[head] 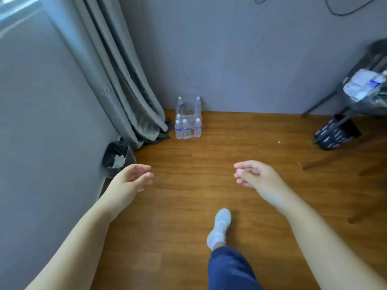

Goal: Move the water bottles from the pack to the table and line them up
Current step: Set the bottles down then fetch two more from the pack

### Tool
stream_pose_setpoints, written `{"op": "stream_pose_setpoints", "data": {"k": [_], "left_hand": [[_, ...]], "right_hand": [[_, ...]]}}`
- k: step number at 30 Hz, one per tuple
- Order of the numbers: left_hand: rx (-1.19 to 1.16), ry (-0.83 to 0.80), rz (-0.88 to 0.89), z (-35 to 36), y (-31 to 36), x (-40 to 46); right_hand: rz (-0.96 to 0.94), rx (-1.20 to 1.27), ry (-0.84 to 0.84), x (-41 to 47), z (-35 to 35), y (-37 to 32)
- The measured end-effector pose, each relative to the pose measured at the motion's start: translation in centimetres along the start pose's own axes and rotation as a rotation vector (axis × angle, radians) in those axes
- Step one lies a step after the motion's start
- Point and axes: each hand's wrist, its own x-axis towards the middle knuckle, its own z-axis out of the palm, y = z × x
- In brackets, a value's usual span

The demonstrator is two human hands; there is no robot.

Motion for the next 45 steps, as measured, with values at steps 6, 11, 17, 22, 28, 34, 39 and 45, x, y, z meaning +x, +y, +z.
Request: {"op": "stream_pose_setpoints", "data": {"k": [6, 11, 17, 22, 28, 34, 39, 45], "left_hand": [[-0.076, 0.091, -0.051, 1.8, 5.3, 16.5], [-0.096, 0.12, -0.104, 2.9, 9.9, 28.1], [-0.114, 0.149, -0.153, 3.1, 11.2, 42.7], [-0.097, 0.186, -0.189, 3.4, 9.6, 56.0], [-0.073, 0.19, -0.223, 5.3, 4.5, 69.5], [-0.03, 0.202, -0.243, 11.2, -6.6, 79.0], [0.074, 0.19, -0.177, 15.9, -17.5, 85.3], [0.488, 0.08, -0.083, 17.9, -26.4, 91.5]], "right_hand": [[-0.012, -0.003, -0.059, 19.5, -3.0, -4.4], [-0.016, -0.055, -0.132, 33.2, -4.2, -8.9], [-0.02, -0.098, -0.202, 49.2, -2.4, -12.0], [0.035, -0.058, -0.191, 63.1, 0.7, -11.5], [0.077, -0.076, -0.23, 77.7, 5.7, -6.0], [0.003, -0.244, -0.293, 90.5, 12.6, 5.0], [-0.146, -0.47, -0.318, 99.6, 19.1, 14.4], [-0.276, -0.757, -0.572, 107.2, 24.7, 20.1]]}}
